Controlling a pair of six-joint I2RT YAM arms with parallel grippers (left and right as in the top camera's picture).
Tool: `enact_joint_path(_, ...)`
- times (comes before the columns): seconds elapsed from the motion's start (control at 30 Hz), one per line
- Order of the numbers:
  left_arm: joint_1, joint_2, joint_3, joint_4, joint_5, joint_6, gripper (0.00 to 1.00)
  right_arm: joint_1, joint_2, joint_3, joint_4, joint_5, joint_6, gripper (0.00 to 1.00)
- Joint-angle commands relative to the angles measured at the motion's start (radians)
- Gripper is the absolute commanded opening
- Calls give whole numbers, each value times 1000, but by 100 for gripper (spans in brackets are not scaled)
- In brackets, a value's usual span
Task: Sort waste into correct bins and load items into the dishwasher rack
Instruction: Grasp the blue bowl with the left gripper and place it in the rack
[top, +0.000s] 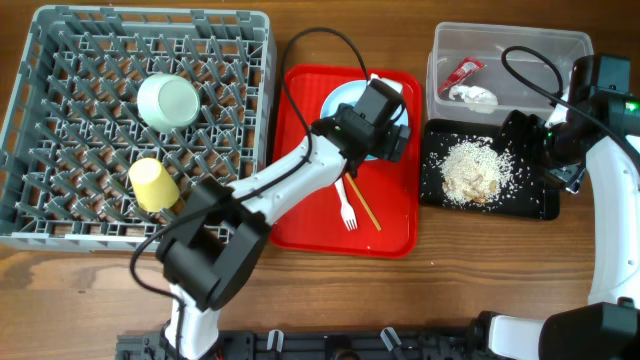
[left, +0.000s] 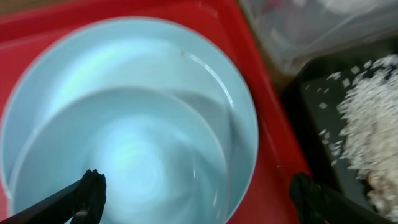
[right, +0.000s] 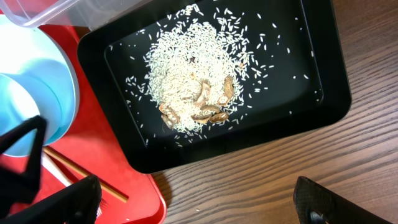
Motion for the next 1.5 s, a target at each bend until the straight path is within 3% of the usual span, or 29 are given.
enact_joint_path(0.0,-16,50,9,-6,21,-10,86,-3,-20,18,0,6,-16,100)
enact_joint_path(0.07,-22,61,8,-25,20,-10,65,-3,-20,18,-1,5,-16,100)
enact_joint_path(0.17,-21,83,8,-66,20,-10,46,-3,-20,18,0,2,-16,100)
enact_joint_path(0.33,-21,93,10,-80,20,-9,5,-3,-20,18,-1,2,-17,100)
enact_joint_path(0.5,-21,44,10,-77,20,-9,4,-3,-20,18,-2,2,-17,100)
enact_joint_path(0.77,79,-211,10,-86,50,-9,4,-3,-20,18,-1,3,-18,100)
enact_joint_path(0.87,225,-304,10,-76,212,-9,4,-3,-20,18,0,3,-17,100)
enact_joint_path(1.03,521,-319,10,1,700,-22,4,-3,-20,18,0,3,-18,100)
enact_joint_path(1.2,746,-229,10,12,983,-66,4,-3,-20,18,-1,2,-17,100)
enact_joint_path(1.3,836,-113,10,161,1243,-158,4,-3,-20,18,-1,2,-18,100)
enact_joint_path(1.47,896,-24,10,306,1274,-281,4,-3,-20,18,-2,3,-17,100)
